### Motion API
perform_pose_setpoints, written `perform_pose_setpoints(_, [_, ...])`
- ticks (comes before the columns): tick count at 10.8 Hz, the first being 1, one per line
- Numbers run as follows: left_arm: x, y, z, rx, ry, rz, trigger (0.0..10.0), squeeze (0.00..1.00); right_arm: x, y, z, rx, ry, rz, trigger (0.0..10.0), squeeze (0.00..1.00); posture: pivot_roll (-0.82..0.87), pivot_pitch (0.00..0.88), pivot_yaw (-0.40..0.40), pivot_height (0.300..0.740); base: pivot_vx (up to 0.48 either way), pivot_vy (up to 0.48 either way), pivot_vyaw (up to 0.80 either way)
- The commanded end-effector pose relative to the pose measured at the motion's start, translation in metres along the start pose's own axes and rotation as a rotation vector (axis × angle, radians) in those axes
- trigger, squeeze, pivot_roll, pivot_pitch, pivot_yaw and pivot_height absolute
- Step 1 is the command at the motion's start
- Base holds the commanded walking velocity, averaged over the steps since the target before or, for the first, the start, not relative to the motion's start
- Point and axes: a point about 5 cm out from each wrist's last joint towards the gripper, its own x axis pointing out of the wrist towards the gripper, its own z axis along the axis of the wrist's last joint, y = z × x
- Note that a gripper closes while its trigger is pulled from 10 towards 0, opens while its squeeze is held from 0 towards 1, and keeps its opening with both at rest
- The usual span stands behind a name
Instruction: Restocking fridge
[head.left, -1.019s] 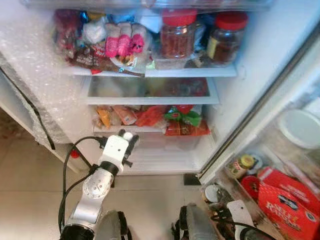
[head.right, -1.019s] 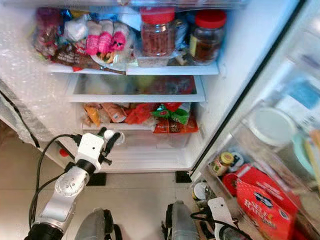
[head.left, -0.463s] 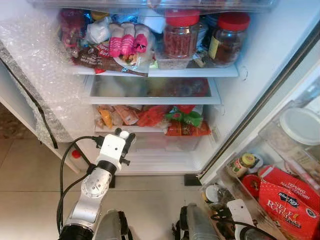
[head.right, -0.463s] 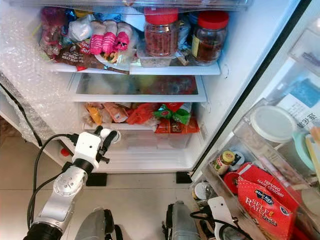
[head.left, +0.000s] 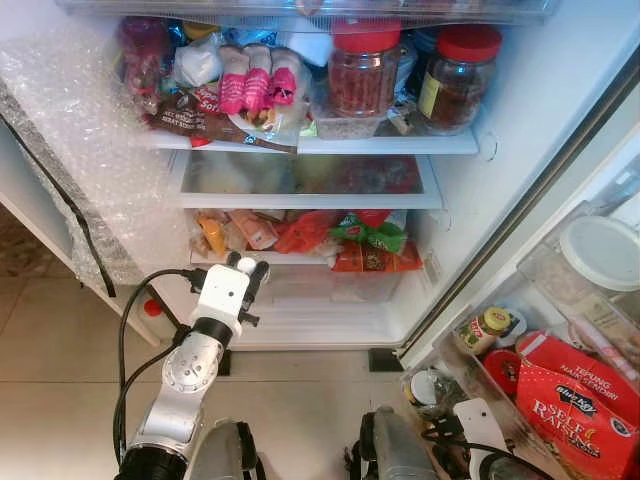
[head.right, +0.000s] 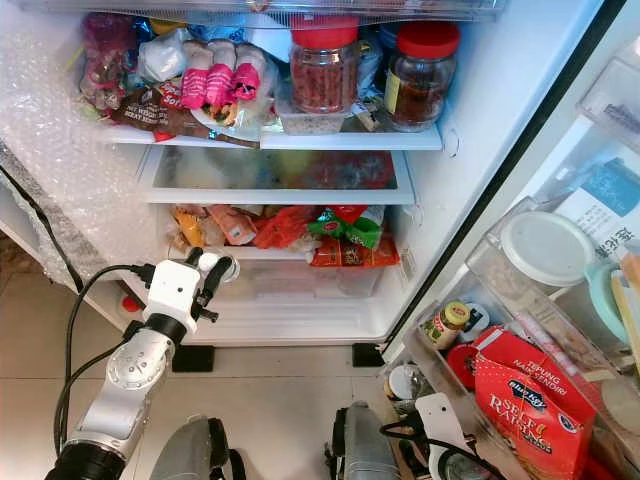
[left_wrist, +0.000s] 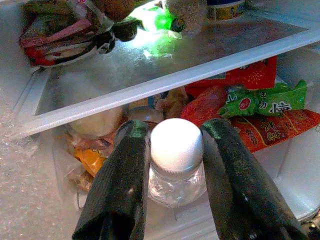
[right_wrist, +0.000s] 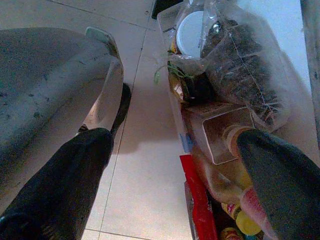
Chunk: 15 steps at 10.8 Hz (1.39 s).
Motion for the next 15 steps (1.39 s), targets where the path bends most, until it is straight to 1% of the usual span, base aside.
perform_pose_setpoints(1, [0.002,0.003,0.009,0.004,-0.045,0.014,10.0,0.00,-0.001,-0.001,-0.008,0.010,0.022,0.001,10.0,0.00,-0.14,0.169,-0.039,0.641,0.000,0.000,0.00])
perform_pose_setpoints(3, [0.001,0.003,0.009,0.004,-0.046,0.012,10.0,0.00,-0.001,0.000,-0.008,0.010,0.023,0.004,10.0,0.00,-0.14,0.168,-0.037,0.641,0.000,0.000,0.00])
perform_pose_setpoints(11, [0.002,0.003,0.012,0.007,-0.058,0.012,10.0,0.00,-0.001,-0.001,-0.008,0.010,0.025,0.008,10.0,0.00,-0.14,0.171,-0.037,0.641,0.274,0.000,0.00])
perform_pose_setpoints(15, [0.003,0.001,0.021,0.031,-0.101,-0.003,10.0,0.00,-0.001,0.000,-0.008,0.007,0.026,0.012,10.0,0.00,-0.14,0.172,-0.037,0.641,0.288,0.000,0.00])
